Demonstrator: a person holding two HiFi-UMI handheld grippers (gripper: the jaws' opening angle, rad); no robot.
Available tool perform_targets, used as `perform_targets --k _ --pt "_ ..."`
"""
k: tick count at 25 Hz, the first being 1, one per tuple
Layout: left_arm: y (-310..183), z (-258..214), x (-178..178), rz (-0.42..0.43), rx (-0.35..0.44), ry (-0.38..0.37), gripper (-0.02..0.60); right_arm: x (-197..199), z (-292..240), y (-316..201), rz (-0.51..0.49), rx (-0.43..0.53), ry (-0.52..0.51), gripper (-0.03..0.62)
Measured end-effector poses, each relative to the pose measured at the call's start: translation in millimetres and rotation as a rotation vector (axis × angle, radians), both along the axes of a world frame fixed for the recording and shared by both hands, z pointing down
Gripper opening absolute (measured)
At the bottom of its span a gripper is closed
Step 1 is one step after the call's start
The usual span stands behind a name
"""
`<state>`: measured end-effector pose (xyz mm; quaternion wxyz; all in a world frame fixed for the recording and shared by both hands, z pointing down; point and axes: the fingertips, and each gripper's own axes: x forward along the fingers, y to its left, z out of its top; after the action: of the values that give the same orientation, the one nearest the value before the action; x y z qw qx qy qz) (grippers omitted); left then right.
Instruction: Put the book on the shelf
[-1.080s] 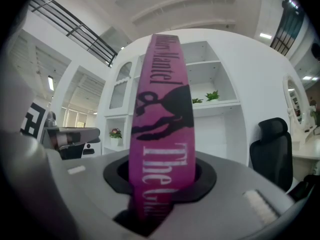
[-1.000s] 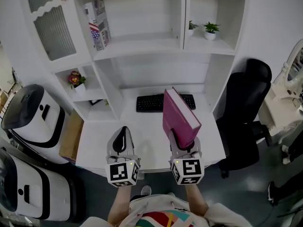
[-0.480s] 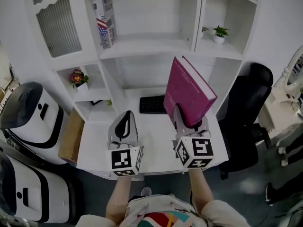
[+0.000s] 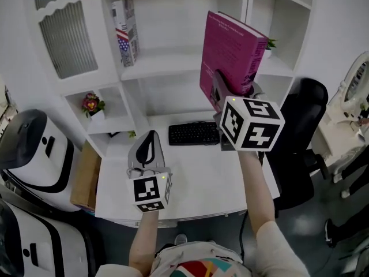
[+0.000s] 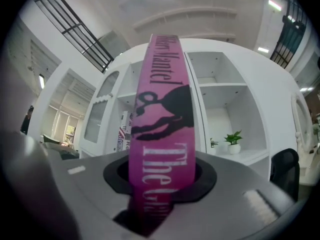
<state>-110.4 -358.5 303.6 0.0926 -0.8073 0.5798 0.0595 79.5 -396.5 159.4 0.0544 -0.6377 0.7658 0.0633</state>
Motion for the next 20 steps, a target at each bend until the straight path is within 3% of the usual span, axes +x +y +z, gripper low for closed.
perform_targets --k 7,12,20 --pt "-10 0 0 0.01 0.0 0.029 -0.002 14 -44 -65 0.038 -0.067 -0.026 0.146" --pt "-13 -4 -7 0.005 0.01 0.041 -0.002 18 -44 -103 0.063 -0.144 -0.025 0.146" --pt "-21 4 -17 -0.008 -0.013 0.038 -0.002 8 -38 -134 0.093 -0.16 0.01 0.145"
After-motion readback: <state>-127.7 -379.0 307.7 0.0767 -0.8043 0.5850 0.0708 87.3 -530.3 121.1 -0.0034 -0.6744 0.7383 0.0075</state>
